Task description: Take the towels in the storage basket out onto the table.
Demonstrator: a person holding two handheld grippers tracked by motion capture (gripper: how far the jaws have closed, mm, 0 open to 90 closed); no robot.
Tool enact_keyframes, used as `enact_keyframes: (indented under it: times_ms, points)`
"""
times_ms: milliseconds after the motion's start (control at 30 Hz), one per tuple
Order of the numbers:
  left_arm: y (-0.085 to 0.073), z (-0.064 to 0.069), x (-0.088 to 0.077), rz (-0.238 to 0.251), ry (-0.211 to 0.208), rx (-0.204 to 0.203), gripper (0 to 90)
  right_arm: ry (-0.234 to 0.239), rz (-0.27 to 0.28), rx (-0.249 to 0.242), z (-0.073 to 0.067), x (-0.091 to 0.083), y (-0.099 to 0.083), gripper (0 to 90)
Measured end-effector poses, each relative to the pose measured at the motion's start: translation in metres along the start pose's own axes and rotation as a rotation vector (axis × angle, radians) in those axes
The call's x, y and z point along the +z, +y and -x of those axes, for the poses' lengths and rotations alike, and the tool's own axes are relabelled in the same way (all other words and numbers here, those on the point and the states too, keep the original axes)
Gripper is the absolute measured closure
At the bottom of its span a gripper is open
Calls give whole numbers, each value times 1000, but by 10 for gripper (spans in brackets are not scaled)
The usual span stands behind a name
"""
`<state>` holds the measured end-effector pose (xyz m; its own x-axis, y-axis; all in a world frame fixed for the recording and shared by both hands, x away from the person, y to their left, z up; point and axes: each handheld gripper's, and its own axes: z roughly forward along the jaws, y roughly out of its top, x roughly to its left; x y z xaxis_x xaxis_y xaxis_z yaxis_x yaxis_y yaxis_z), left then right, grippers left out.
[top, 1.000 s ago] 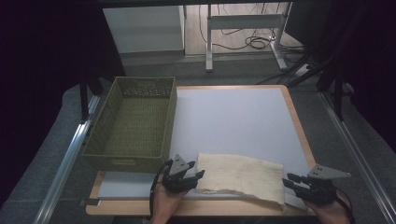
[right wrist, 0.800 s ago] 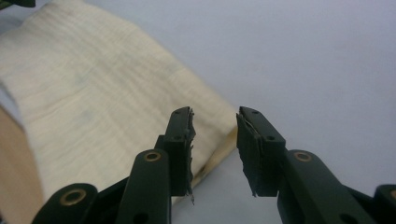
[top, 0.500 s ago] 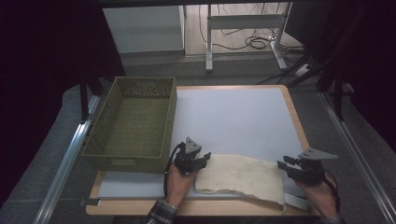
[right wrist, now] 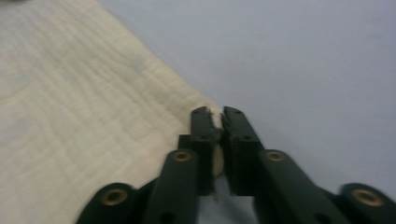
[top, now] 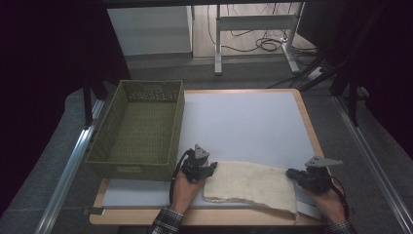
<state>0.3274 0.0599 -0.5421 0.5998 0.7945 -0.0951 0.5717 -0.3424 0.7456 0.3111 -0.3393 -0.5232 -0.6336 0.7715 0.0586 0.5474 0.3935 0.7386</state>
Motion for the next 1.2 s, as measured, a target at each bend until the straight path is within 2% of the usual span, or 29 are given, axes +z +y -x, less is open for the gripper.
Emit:
enact_keyframes:
  times_ms: [33,100,133,200,233,333,433,567,733,767,833,900,933,1033,1067,1100,1200]
  points:
    - [0,0,-1,1,-18,-2,645,-5,-4,-8,-1,0,1,859]
    - [0,0,-1,-1,-47,1,808,-16,-12,-26,-3,0,3,864]
    - [0,0,-1,-1,-47,1,827,-16,-12,-26,-3,0,3,864]
    - [3,2,-1,28,-10,19,837,-45,1,-45,-3,0,10,865]
    - [3,2,-1,28,-10,19,838,-45,1,-45,-3,0,10,865]
    - [9,0,-2,45,3,11,835,-72,15,-55,4,3,23,864]
    - [15,-3,-3,71,36,15,833,-90,16,-62,9,7,31,864]
    - [21,-6,-4,92,73,15,827,-120,28,-78,22,18,53,863]
    - [24,-8,-3,86,106,13,823,-135,35,-86,32,27,72,862]
    - [24,-10,1,62,116,9,811,-141,24,-78,37,36,77,859]
    - [21,-14,8,20,124,-4,776,-134,0,-50,42,47,76,853]
    - [20,-15,10,21,115,-15,750,-135,-12,-43,44,51,73,847]
    - [18,-18,10,30,103,-37,687,-127,-17,-23,47,56,69,821]
    - [18,-20,6,48,99,-46,617,-112,0,4,49,52,67,768]
    - [20,-20,4,58,84,-53,617,-104,11,15,50,49,67,738]
    - [22,-19,4,59,95,-43,590,-97,23,21,49,40,68,706]
    - [24,-18,4,55,95,-34,583,-83,33,28,48,32,68,671]
